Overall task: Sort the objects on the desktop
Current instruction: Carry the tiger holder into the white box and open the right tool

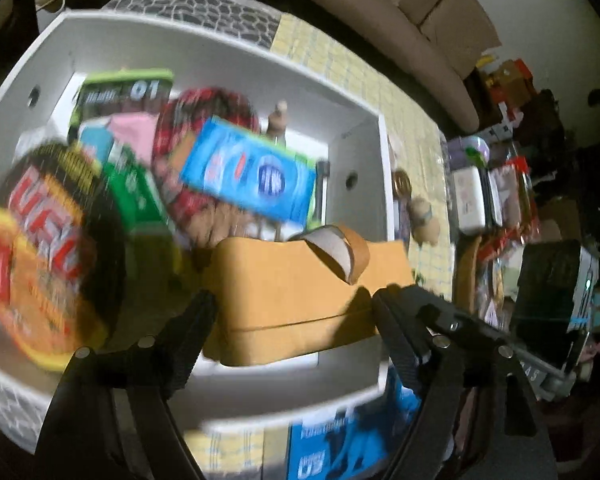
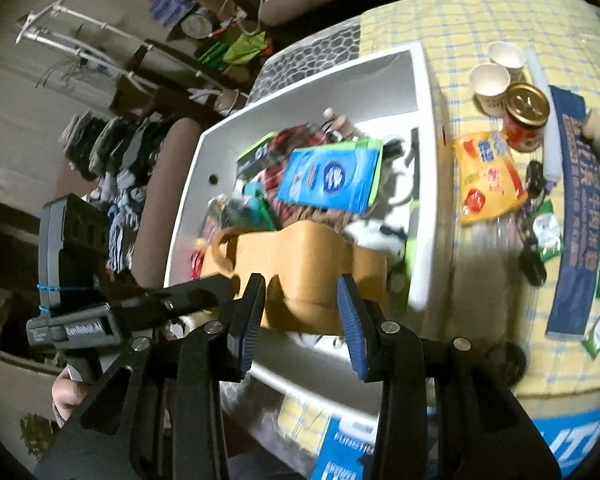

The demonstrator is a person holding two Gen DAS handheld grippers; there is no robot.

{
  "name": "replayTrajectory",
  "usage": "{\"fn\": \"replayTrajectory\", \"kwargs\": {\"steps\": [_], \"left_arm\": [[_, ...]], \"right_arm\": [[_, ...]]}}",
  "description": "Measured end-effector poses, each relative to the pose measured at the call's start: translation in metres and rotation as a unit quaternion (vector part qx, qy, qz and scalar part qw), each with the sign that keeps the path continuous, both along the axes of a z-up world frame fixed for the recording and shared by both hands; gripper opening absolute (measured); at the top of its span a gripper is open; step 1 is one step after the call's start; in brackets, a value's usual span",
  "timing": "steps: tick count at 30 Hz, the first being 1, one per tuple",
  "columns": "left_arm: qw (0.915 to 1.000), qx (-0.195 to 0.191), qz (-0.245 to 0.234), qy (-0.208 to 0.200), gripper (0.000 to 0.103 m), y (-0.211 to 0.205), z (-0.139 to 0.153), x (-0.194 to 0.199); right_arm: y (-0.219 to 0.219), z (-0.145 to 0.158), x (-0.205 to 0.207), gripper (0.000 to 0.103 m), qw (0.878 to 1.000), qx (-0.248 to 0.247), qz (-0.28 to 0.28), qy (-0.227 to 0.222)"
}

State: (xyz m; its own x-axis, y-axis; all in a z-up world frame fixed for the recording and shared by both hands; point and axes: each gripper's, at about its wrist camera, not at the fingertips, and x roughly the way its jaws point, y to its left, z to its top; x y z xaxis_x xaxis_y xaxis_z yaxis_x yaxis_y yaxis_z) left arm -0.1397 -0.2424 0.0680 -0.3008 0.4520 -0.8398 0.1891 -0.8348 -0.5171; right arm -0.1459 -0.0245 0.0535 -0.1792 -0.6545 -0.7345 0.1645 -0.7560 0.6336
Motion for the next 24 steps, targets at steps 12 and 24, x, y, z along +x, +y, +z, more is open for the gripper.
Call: {"fn": "replayTrajectory", "kwargs": {"steps": [12,24], "left_arm": [[0.9988,0.011,0.042,0.021,0.085,-0.023,-0.016,-0.045],[0.9971,-0.054,-0.015,0.051,0.091,-0.008,-0.028,-0.019]], "right_arm": [[-0.027,0.001,-0.053,0.037,0.99,0.115,0.016,0.083],[-0.028,-0.019,-0.055,0.059,0.994,0.096,0.016,0.053]]}}
